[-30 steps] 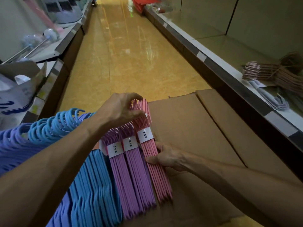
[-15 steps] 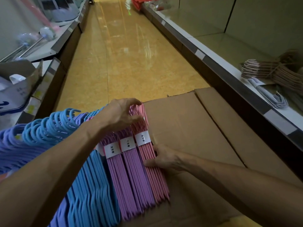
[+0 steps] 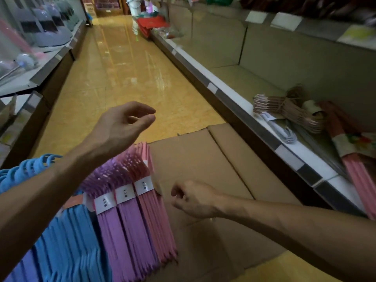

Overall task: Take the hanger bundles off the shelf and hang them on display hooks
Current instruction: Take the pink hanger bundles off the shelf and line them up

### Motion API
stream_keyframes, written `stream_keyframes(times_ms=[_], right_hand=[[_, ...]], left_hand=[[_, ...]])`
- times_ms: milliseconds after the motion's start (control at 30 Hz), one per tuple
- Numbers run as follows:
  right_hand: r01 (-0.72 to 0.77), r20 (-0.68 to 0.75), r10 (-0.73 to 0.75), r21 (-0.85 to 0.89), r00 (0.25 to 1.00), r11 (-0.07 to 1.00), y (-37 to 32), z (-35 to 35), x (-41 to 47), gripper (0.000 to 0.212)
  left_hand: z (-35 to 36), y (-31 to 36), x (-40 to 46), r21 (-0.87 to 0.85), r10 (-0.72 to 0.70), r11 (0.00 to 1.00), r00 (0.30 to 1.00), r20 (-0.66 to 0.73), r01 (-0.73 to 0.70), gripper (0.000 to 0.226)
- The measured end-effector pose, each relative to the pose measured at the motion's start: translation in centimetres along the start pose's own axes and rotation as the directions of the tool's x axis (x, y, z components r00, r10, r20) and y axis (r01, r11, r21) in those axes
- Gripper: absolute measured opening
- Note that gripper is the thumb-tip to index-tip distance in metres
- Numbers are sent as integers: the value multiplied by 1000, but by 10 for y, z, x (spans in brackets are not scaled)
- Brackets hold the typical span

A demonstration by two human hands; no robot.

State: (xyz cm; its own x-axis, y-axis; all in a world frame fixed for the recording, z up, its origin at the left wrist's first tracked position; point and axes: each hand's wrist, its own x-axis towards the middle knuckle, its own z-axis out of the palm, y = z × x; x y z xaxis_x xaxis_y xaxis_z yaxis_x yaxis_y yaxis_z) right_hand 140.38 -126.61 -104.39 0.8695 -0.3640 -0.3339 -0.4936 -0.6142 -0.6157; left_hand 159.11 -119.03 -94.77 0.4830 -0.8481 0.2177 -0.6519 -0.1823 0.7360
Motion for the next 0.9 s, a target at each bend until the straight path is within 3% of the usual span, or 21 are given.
stream_keyframes(times_ms=[100, 467, 633, 900], right_hand=[[-36, -87, 29, -78, 996, 996, 13, -20, -23, 30], [-192, -443, 144, -65, 885, 979, 78, -103, -120, 19], [-326, -613, 328, 119, 719, 938, 130, -128, -169, 12], [-444, -690, 568, 379, 449, 812, 210, -161, -240, 8]], left_hand=[[12, 19, 2, -176, -7, 984, 1000, -19, 4, 22], [98, 84, 16, -550, -52, 832, 997, 57, 75, 16], [142, 108, 17, -602, -39, 792, 992, 118, 103, 20], [216, 142, 18, -593, -4, 798, 983, 182, 113, 23]])
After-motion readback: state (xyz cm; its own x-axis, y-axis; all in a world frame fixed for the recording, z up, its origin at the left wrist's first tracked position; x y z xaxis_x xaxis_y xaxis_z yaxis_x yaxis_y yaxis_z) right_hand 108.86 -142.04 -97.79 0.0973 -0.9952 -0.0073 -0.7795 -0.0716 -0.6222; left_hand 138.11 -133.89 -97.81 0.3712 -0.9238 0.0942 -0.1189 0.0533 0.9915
